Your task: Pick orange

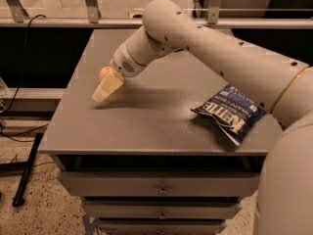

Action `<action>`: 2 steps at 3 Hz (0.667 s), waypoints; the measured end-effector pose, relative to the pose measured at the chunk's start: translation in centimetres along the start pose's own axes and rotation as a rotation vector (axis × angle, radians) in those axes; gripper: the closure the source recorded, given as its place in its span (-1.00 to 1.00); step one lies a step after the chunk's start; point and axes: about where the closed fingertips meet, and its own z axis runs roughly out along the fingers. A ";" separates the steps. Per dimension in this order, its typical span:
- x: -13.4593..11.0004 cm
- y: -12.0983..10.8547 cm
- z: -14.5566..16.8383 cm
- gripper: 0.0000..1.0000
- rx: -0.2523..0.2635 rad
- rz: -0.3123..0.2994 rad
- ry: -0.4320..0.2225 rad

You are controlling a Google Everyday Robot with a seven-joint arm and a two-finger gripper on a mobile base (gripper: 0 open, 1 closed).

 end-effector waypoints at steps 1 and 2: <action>0.3 -0.4 0.5 -0.17 -0.008 0.023 -0.012; -0.1 -0.7 0.3 0.28 -0.007 0.031 -0.029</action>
Offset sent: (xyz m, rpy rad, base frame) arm 0.0138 -0.0025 0.0091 0.0577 0.0185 -0.0296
